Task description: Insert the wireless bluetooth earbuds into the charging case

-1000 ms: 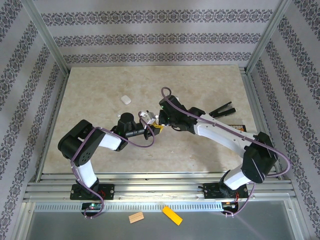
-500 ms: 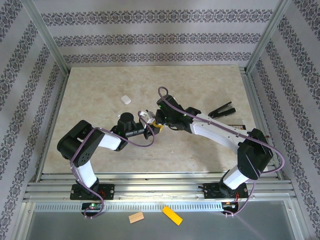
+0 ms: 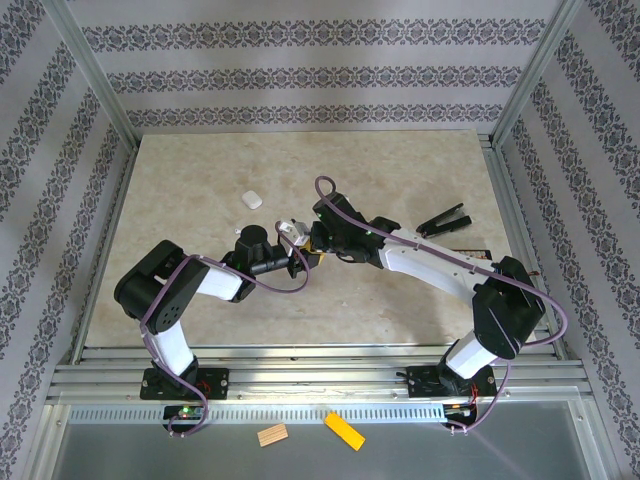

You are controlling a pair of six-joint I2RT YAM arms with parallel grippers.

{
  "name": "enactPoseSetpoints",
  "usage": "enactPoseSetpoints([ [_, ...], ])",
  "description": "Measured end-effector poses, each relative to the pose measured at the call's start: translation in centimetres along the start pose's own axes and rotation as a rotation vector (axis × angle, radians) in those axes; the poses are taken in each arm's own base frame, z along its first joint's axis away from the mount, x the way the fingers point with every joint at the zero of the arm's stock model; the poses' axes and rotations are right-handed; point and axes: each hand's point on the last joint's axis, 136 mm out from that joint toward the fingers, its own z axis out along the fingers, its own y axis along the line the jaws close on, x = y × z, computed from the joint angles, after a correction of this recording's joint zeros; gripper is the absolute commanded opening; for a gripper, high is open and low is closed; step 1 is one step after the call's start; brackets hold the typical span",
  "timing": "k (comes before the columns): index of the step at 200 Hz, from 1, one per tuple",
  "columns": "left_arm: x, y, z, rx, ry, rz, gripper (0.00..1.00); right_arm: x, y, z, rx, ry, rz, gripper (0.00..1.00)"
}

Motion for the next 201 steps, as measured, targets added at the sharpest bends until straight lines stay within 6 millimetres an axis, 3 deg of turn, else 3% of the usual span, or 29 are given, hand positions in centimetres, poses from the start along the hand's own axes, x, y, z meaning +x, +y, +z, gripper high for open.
enactPoseSetpoints([
  [54,-0.3,0.0,0.0,0.0,-0.006,0.0,0.29,0.1,0.1,0.0,-0.007,0.005,0.004,0.15],
  [112,-0.4,0.0,-0.1,-0.004,-0.008,0.002,0.29,0.2,0.3,0.2,-0.029,-0.002,0.01,0.3],
  [174,-1.3,0.5,-0.3,-0.018,-0.047,0.002,0.29,0.2,-1.0,-1.8,-0.067,-0.045,0.024,0.45],
  [201,-1.2,0.9,-0.5,-0.03,-0.047,0.002,0.29,0.0,-2.7,-3.3,-0.066,-0.081,0.045,0.49],
])
